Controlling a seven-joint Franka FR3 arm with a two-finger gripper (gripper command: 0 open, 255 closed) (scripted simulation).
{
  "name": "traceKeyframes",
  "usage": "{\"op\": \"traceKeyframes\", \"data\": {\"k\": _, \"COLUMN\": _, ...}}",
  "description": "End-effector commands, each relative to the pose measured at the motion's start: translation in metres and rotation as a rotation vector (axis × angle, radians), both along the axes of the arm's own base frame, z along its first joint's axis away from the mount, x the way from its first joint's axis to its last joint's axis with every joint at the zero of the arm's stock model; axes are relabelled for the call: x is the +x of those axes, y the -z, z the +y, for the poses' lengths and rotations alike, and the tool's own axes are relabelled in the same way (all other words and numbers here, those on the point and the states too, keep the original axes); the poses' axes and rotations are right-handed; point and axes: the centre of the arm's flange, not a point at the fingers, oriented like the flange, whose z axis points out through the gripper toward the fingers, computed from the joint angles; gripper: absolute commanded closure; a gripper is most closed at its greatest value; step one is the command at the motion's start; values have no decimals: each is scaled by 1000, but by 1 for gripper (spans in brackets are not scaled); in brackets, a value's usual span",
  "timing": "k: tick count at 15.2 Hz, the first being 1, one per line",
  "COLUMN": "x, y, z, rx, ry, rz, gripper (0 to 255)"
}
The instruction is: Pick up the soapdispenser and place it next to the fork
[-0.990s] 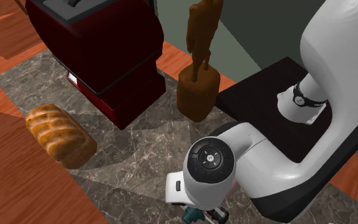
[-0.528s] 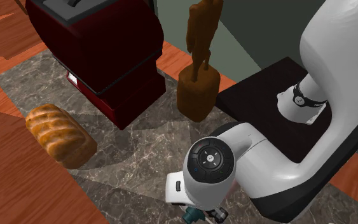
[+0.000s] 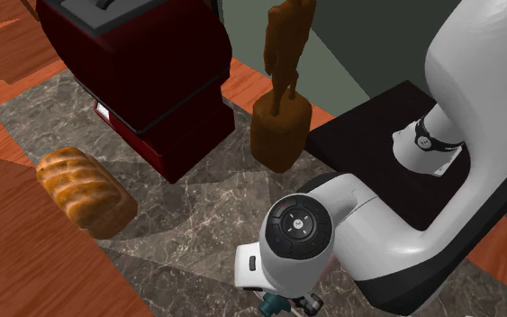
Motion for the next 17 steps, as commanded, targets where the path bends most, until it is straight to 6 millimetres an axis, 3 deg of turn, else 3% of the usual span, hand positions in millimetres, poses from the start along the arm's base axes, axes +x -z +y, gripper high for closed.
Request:
{"op": "traceKeyframes", "data": {"k": 1, "x": 0, "y": -5, "z": 0, "rx": 0, "ry": 0, "rz": 1, "gripper": 255}}
{"op": "traceKeyframes", "data": {"k": 17, "x": 0, "y": -89, "z": 0, "rx": 0, "ry": 0, "rz": 1, "gripper": 255}}
